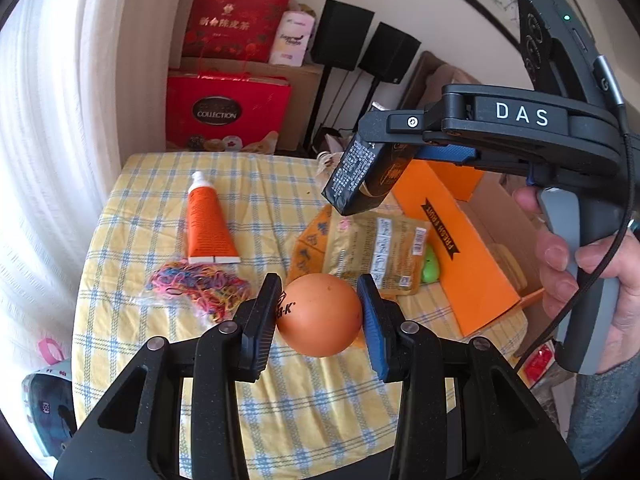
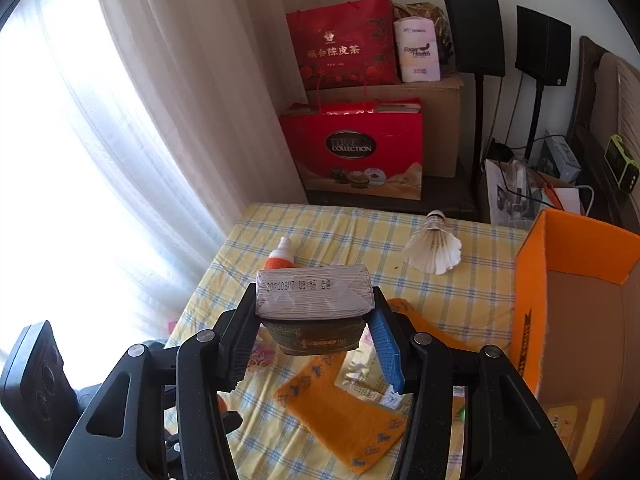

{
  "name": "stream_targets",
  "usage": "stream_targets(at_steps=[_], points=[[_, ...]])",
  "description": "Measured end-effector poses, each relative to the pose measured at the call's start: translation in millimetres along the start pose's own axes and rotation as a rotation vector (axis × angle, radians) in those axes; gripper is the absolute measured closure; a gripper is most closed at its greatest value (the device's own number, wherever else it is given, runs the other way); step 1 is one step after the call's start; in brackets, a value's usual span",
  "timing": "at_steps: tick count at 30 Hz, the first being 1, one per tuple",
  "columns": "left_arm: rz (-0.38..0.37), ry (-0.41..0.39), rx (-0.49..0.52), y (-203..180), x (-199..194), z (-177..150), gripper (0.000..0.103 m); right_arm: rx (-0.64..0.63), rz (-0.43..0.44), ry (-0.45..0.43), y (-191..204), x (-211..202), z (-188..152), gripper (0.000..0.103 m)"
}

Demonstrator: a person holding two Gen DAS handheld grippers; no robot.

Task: Organize objects
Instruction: 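Carry the orange ball toward the box while the right gripper grasps the black box, then lower the ball and black box into the cardboard box and release both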

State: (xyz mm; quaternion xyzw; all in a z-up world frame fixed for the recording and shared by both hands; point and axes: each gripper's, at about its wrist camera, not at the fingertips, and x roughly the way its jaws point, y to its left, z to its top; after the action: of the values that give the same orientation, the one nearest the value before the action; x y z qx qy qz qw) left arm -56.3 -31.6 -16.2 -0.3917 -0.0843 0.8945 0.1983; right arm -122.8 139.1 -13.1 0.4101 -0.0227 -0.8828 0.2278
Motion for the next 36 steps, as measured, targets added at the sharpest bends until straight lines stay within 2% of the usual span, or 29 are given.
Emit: stream_targets(at_steps=[5, 13, 22, 29, 36], points=[[-0.062, -0.005, 0.042, -35, 2, 4, 0.067, 0.013, -0.022, -0.028, -16, -38, -10, 0.050], [-0.116, -0.004, 0.137, -93, 12, 13, 0.067, 0.017, -0.087, -0.045, -43, -89, -25, 0.050], [-0.225, 0.031, 0.191, -155, 35, 22, 0.067, 0.069, -0.200, -0.058, -105, -142, -48, 0.050], [-0.305, 0.087, 0.242, -206, 64, 24, 0.067, 0.151, -0.333, -0.004, -171, -167, -75, 0.050], [-0.345, 0.133, 0.311, -257, 92, 16, 0.067, 0.237, -0.395, 0.077, -226, -169, -99, 0.050]])
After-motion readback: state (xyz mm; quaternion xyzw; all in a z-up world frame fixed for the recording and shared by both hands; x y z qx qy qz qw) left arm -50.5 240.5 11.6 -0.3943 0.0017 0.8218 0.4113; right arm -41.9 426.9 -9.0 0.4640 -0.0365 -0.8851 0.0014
